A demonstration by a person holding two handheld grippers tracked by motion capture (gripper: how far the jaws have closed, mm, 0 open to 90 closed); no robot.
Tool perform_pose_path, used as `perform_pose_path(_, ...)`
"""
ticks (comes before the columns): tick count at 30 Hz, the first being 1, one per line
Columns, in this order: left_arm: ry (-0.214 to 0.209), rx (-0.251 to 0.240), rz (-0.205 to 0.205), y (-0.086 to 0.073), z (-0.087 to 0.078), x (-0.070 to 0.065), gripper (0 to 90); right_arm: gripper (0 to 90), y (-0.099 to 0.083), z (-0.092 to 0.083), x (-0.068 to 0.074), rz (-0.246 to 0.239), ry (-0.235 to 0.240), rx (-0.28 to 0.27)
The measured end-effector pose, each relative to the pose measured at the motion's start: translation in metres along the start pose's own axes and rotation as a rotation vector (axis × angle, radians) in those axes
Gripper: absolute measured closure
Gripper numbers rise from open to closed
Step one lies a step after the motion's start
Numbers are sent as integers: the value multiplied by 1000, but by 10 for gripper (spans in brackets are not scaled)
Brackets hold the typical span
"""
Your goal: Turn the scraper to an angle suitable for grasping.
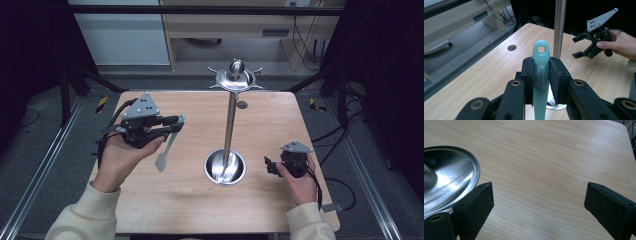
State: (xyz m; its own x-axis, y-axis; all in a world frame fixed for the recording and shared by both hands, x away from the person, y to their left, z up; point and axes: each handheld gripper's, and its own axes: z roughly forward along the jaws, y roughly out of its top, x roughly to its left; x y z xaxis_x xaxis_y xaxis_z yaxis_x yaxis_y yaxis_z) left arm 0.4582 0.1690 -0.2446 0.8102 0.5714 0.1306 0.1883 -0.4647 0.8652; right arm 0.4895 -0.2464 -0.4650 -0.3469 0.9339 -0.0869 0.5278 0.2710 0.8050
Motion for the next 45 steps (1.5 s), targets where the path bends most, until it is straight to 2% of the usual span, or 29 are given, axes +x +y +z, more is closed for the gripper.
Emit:
perform_pose_path(12, 4, -23, 29, 19, -5, -6, 747, 92, 1, -1, -1, -16, 0, 6)
perform_pose_path(16, 5, -32, 36, 24, -6, -7, 748, 91, 2, -1, 0, -7, -5, 5)
perform_pose_path(25, 7, -70, 47, 38, -10, -11, 747, 94, 3, -2, -1, -12, 0, 16)
perform_pose_path(33, -4, -109, 33, 45, -11, -13, 747, 99, 3, -2, -1, -9, 3, 21)
perform_pose_path(38, -10, -121, 33, 50, -11, -13, 747, 101, 3, -2, -2, -9, 0, 22)
perform_pose_path(45, -22, -137, 11, 52, -10, -11, 747, 102, 3, -2, -1, -11, 0, 22)
